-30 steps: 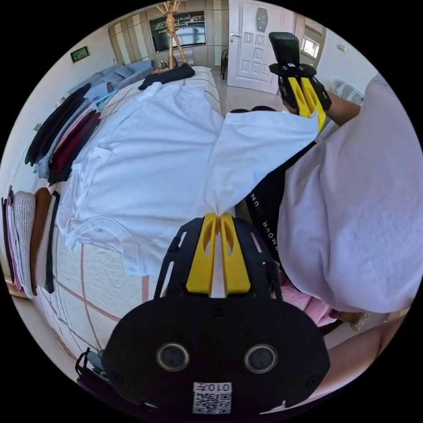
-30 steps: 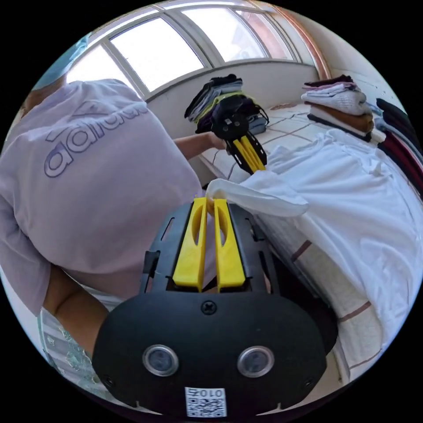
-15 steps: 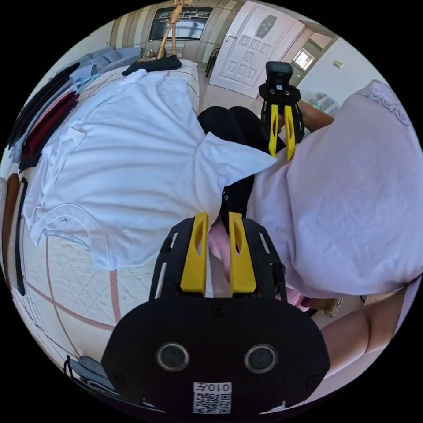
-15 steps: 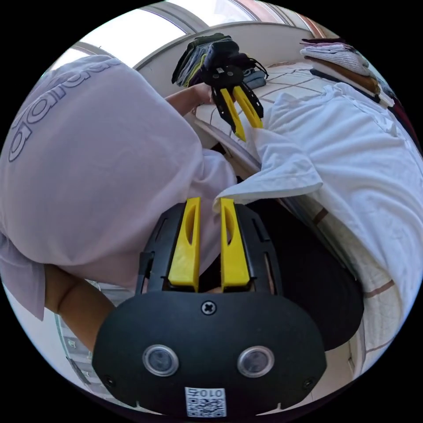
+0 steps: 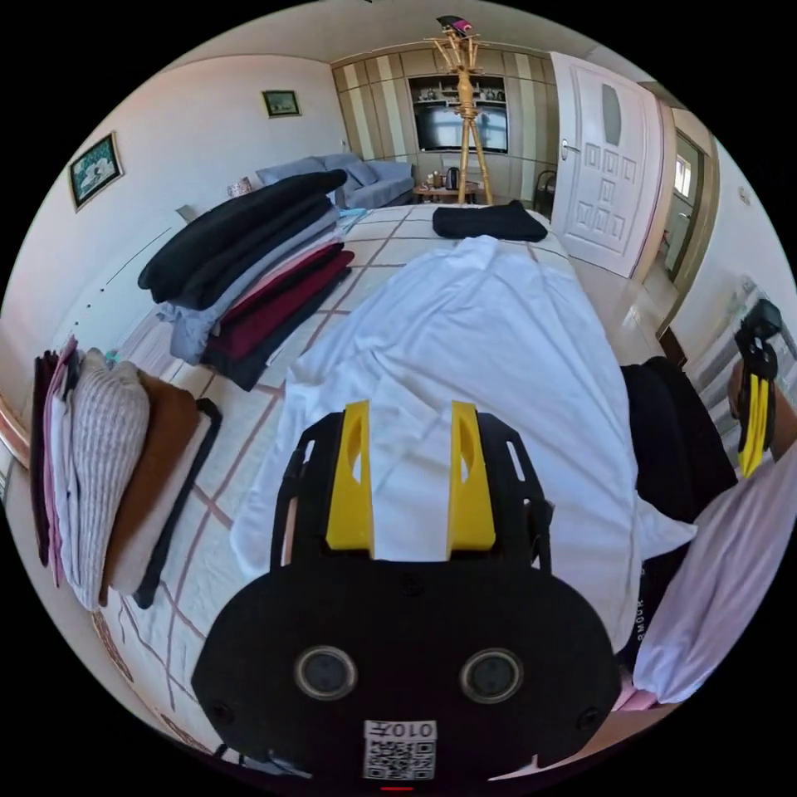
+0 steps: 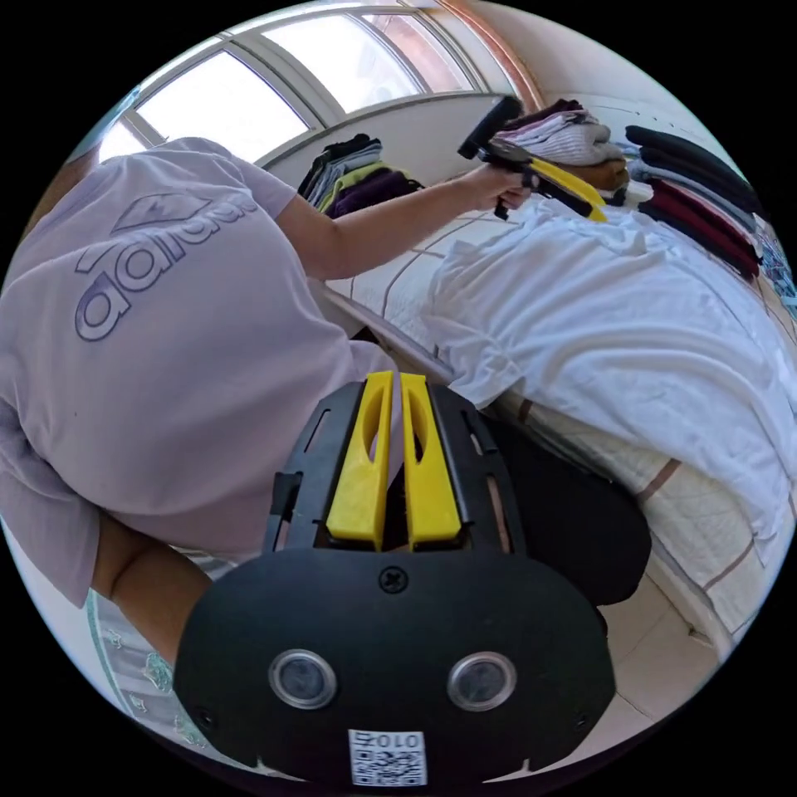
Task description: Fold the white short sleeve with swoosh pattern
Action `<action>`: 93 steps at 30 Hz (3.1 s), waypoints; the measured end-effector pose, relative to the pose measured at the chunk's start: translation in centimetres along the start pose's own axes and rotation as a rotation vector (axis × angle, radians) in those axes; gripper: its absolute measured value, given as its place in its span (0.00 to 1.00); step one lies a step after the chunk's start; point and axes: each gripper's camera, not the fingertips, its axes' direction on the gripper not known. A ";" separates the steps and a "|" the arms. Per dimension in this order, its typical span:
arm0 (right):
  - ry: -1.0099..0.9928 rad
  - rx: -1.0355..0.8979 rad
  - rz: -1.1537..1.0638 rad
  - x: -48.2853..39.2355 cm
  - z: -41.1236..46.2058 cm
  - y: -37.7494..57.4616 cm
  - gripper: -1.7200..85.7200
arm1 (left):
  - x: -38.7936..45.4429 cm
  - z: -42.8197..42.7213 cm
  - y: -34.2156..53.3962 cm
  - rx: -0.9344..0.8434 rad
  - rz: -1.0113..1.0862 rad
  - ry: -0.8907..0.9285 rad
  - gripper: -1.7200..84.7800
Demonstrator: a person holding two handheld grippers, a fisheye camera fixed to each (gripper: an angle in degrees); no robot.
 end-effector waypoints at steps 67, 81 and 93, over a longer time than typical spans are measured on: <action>0.595 0.717 0.908 14.9 2.8 11.2 0.11 | -0.4 30.9 -32.8 -0.244 0.439 0.261 0.17; 0.683 0.671 0.969 15.9 3.2 10.3 0.08 | -4.6 35.1 -33.0 -0.212 0.323 0.562 0.04; 0.683 0.724 0.958 11.5 -2.0 15.3 0.06 | -10.8 27.9 -34.5 0.008 0.045 0.174 0.06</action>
